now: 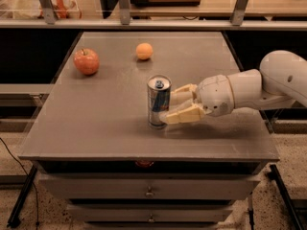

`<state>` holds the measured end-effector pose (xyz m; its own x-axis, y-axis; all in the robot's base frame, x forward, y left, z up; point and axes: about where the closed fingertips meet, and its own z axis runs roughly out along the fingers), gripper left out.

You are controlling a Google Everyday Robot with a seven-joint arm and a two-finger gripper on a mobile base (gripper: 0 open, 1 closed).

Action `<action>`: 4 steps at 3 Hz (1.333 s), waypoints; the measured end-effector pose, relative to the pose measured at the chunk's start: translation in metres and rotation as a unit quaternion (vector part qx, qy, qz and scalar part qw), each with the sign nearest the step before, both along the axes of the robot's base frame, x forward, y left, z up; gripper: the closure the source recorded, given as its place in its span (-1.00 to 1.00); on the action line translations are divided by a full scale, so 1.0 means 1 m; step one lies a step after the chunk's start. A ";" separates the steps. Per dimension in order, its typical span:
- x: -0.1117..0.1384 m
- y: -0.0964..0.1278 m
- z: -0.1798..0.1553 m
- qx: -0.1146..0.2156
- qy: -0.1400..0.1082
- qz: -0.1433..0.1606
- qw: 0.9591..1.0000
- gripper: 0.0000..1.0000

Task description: Move redbull can near orange

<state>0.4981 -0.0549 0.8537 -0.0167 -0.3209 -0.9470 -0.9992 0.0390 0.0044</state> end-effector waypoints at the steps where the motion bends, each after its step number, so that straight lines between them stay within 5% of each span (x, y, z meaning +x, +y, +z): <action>1: 0.006 -0.009 0.019 0.001 -0.015 -0.008 1.000 1.00; 3: 0.014 -0.018 0.046 0.001 -0.038 -0.019 0.999 1.00; 4: 0.031 -0.020 0.050 -0.002 -0.050 -0.049 0.998 1.00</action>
Offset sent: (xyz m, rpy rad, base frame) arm 0.0236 -0.0360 0.0752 0.0018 -0.1224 -0.0719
